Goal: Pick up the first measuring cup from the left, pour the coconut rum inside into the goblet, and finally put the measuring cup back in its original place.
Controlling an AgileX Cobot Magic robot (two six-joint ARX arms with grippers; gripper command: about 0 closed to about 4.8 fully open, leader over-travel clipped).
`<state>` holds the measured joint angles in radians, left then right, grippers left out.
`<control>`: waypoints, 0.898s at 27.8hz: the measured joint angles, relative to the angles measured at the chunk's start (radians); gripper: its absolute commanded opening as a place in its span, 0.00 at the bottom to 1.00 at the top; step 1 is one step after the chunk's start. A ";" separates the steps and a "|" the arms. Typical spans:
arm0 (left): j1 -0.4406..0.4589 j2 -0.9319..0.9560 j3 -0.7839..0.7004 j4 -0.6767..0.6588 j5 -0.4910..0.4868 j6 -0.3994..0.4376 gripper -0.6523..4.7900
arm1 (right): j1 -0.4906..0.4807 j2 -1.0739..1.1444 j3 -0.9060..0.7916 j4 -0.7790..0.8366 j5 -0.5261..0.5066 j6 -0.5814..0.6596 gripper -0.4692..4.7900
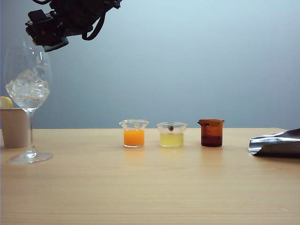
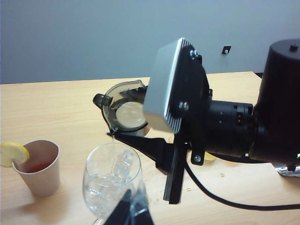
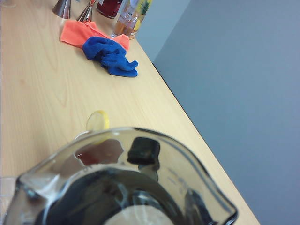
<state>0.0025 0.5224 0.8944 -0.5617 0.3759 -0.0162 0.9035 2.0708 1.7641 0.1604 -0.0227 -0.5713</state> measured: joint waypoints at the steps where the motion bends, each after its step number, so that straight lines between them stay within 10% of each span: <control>1: 0.000 0.000 0.000 0.000 0.000 0.000 0.11 | 0.001 0.000 0.000 0.000 0.000 -0.008 0.09; 25: 0.000 0.000 0.000 0.000 0.000 0.000 0.11 | 0.001 0.000 0.000 0.000 0.000 -0.170 0.09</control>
<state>0.0025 0.5224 0.8944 -0.5617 0.3759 -0.0162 0.9047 2.0708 1.7641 0.1608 -0.0223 -0.7414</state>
